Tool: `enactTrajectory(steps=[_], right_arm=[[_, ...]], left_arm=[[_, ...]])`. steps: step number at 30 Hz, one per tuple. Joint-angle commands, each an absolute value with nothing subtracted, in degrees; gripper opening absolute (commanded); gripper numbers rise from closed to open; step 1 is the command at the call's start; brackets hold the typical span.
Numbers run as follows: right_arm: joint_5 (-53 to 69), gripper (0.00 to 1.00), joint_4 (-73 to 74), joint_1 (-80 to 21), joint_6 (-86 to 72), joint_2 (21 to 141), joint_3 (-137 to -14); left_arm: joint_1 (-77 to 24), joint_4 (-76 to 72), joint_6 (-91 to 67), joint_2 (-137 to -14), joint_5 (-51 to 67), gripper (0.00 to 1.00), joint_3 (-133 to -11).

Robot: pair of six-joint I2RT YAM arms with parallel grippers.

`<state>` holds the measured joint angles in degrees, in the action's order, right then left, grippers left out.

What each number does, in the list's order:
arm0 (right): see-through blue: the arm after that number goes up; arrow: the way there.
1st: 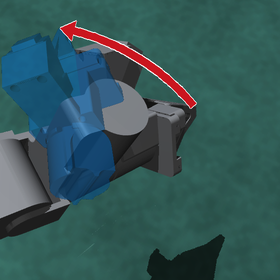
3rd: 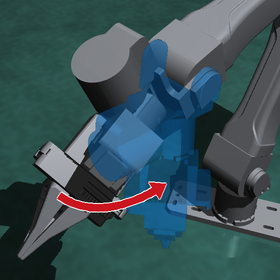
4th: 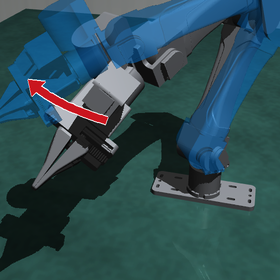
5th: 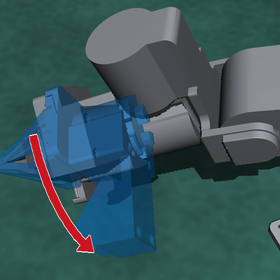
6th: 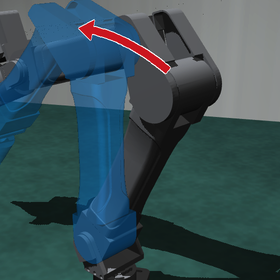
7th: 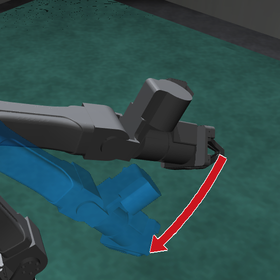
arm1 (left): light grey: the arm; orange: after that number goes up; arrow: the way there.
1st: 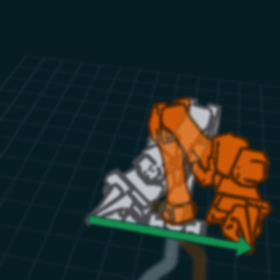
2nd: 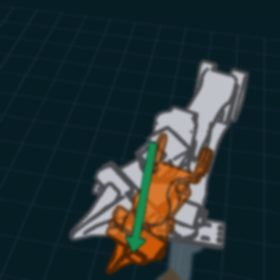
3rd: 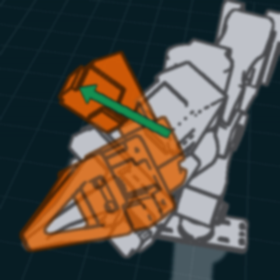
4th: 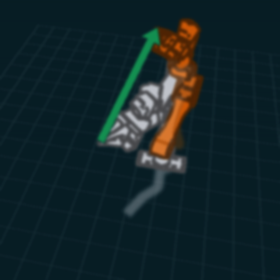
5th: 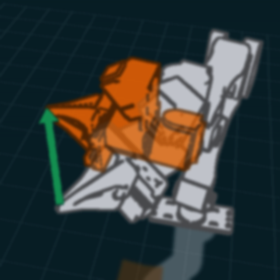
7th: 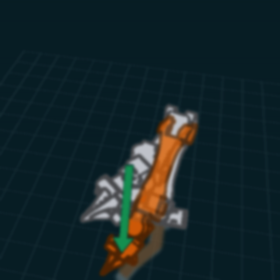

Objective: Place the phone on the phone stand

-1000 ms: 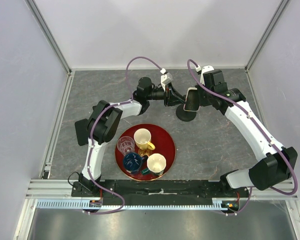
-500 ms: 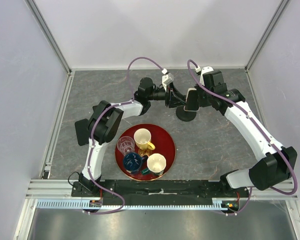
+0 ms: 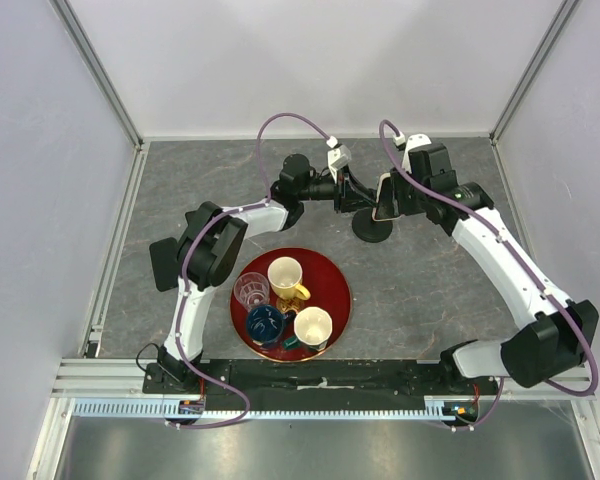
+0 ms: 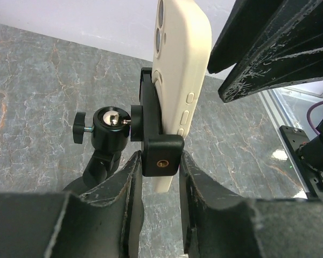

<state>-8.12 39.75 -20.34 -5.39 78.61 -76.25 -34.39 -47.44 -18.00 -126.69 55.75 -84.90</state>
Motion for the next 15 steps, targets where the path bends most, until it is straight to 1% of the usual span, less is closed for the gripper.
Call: enactTrajectory(steps=[1,2,5,8,12,14,15], right_arm=[[-11.2,0.44,35.9,-20.0,-8.3,73.5,-73.7],[-11.9,0.45,35.3,-20.0,-9.0,72.9,-73.0],[-12.5,0.47,32.7,-19.5,-10.8,70.1,-69.8],[-11.3,0.48,30.7,-16.8,-12.5,67.9,-67.0],[-0.2,0.53,26.1,-9.4,-14.3,66.2,-63.1],[4.6,0.52,22.2,-7.7,-15.0,65.3,-60.3],[7.9,0.47,20.5,-5.8,-15.4,64.9,-59.1]], left_arm=[[-34.6,-41.8,-14.2,-124.5,52.2,0.19,-86.5],[-34.6,-41.7,-14.1,-124.1,51.8,0.28,-86.1],[-34.6,-41.9,-13.5,-122.3,50.5,0.46,-84.4],[-34.6,-42.6,-13.6,-120.9,50.1,0.50,-82.7],[-34.7,-44.3,-14.3,-119.4,49.0,0.56,-80.7],[-34.7,-44.6,-14.6,-118.7,48.8,0.57,-80.3],[-34.7,-45.1,-14.9,-118.6,48.7,0.58,-79.8]])
